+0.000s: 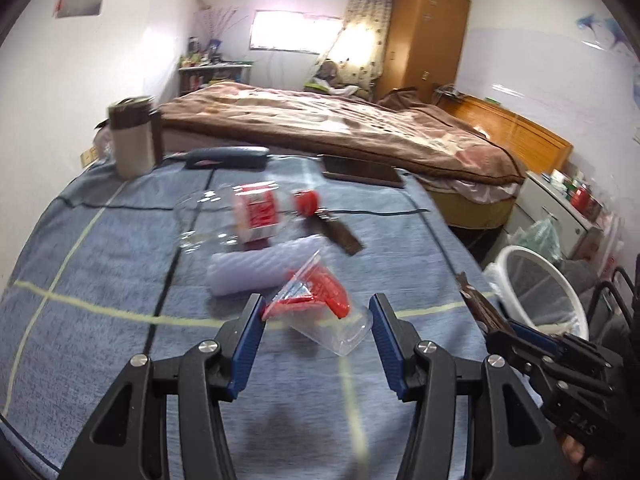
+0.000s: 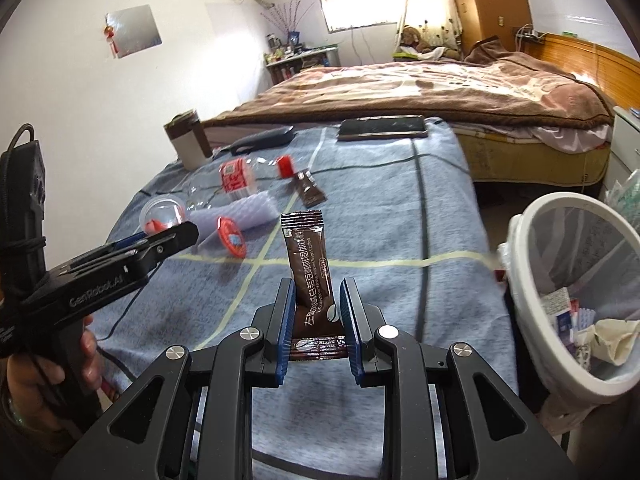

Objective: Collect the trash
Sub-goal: 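Carry the plastic cup and wrapper over the bin and open both tools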

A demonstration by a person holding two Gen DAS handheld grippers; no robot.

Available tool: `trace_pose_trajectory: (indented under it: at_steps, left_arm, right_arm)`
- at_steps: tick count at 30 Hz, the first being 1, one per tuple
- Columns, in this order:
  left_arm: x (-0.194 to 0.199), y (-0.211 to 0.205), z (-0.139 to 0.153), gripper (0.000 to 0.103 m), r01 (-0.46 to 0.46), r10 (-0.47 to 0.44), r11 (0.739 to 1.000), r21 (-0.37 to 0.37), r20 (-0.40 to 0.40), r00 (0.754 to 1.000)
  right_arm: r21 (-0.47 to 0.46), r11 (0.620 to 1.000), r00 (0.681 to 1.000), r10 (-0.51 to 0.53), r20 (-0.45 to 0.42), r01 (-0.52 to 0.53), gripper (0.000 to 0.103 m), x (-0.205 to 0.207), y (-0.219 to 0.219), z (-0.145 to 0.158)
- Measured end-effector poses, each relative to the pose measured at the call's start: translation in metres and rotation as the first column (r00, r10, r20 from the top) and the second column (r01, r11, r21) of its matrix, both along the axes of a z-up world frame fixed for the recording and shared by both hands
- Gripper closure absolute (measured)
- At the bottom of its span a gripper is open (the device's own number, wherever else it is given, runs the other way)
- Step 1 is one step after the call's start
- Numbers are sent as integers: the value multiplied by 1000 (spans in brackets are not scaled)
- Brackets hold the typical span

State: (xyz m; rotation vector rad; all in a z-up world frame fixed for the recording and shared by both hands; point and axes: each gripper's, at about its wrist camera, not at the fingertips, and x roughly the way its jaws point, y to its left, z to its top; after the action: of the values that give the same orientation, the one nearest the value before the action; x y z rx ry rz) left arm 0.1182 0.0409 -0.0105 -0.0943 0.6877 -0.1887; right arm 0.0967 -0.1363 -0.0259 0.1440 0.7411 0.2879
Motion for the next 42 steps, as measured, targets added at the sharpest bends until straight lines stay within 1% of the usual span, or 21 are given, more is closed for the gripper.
trace_pose_trajectory:
  at_steps: [6, 13, 20, 24, 29, 33, 37, 40, 42]
  left_arm:
    - [-7, -37, 14, 48, 91, -91, 996, 6, 35, 995]
    - [-6, -85, 22, 47, 193, -194, 981, 17, 50, 980]
    - [-4, -139, 25, 47, 298, -299, 954, 26, 49, 953]
    - [-5, -173, 26, 47, 357, -359, 933, 35, 52, 932]
    - [-2, -211, 23, 47, 423, -424, 905, 33, 34, 905]
    - [0, -236, 17, 47, 464, -465, 885, 34, 11, 885]
    - [3, -256, 11, 47, 485, -485, 874, 21, -14, 875]
    - [4, -268, 6, 47, 497, -496, 867, 32, -23, 868]
    - [6, -273, 3, 47, 505, -504, 863, 20, -39, 863]
  right_arm:
    - [1, 998, 997, -69, 31, 69, 78, -9, -28, 11]
    - [-2, 987, 986, -159, 50, 159, 78, -16, -62, 19]
    - [-7, 967, 965, -256, 58, 256, 78, -25, -106, 23]
    - [-12, 950, 949, -311, 58, 312, 78, -30, -131, 24]
    - [-16, 925, 924, -379, 41, 380, 78, -36, -161, 18]
    - [-27, 911, 911, -411, 21, 411, 78, -36, -175, 12]
    - [-48, 899, 900, -436, -3, 436, 78, -31, -188, 6]
    - [-66, 893, 895, -446, -16, 444, 77, -31, -195, 1]
    - [-77, 891, 893, -450, -24, 447, 77, -30, -199, -1]
